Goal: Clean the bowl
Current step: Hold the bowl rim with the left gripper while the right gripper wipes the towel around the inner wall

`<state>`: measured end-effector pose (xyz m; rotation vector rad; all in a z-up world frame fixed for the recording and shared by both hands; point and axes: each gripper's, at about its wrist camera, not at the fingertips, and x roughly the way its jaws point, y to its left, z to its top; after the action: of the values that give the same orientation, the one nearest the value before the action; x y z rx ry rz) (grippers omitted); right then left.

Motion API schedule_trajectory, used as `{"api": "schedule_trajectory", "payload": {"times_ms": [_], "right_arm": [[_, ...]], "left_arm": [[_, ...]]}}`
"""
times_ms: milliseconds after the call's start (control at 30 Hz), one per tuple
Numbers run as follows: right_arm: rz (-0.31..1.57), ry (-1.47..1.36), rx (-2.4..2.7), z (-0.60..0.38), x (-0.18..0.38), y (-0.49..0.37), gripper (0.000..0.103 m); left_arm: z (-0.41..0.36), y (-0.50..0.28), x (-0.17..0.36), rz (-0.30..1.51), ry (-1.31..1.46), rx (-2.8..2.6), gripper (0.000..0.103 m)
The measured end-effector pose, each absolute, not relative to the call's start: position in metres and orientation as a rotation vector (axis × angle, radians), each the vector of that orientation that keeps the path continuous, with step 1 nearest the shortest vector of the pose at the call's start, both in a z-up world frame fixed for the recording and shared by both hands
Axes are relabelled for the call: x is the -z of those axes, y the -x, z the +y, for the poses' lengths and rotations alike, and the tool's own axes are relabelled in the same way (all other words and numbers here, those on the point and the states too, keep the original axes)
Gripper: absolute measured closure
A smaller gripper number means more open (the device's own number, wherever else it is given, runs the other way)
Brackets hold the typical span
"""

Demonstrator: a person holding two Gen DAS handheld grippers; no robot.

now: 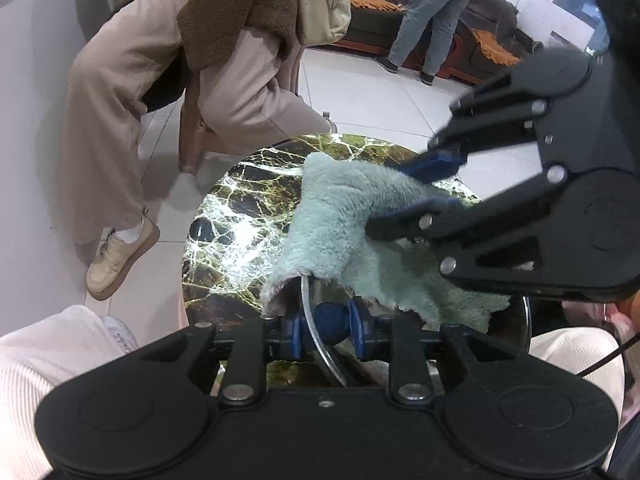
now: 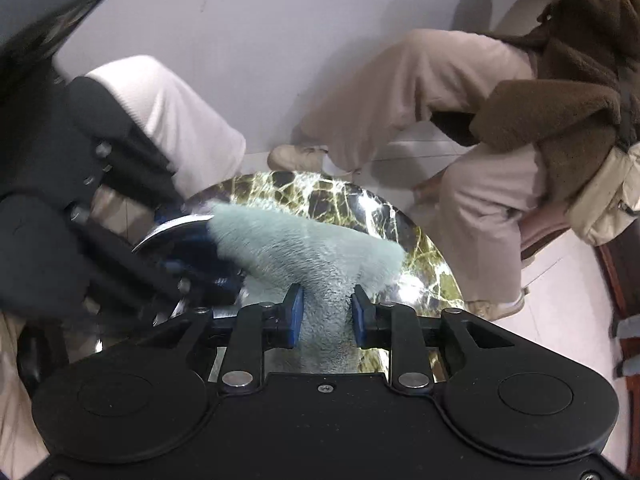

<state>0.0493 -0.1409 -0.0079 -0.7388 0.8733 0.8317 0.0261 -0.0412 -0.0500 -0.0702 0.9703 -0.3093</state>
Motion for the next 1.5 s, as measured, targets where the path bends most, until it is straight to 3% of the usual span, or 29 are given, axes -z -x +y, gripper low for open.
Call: {"api": "schedule_trajectory", "payload": {"times_ms": [300,433,600,1067,1367,1500], "right_arm": [[0.989,0.514,-0.718,-0.191,0.013,-0.019,0.077],[0.938,0.627,-0.692,-0.171,0.009,-0.020,0.077],[0.884,0.549,-0.684,-0.162,0.004,-0.045,0.078],[0.936,-0.077,-0.441,-0.222,0.029,0.016,0.074],[0.898,-0.199,-0.431,-0.231,0.033,0.024,0.074],[0.892,-0.150,-0.444,-0.231,0.035,0.011,0.074]], "left_arm": [[-0.039,-0.028,0.051,0.965,0.092,0.317,0.081],[-0.041,-0.027,0.050,0.960,0.063,0.313,0.080],[-0.042,-0.023,0.050,0.955,0.055,0.302,0.081],[-0.038,-0.022,0.051,0.932,0.094,0.267,0.081],[-0.035,-0.034,0.030,0.850,0.093,0.232,0.085],[-0.037,-0.020,0.032,0.858,0.067,0.230,0.094]]}}
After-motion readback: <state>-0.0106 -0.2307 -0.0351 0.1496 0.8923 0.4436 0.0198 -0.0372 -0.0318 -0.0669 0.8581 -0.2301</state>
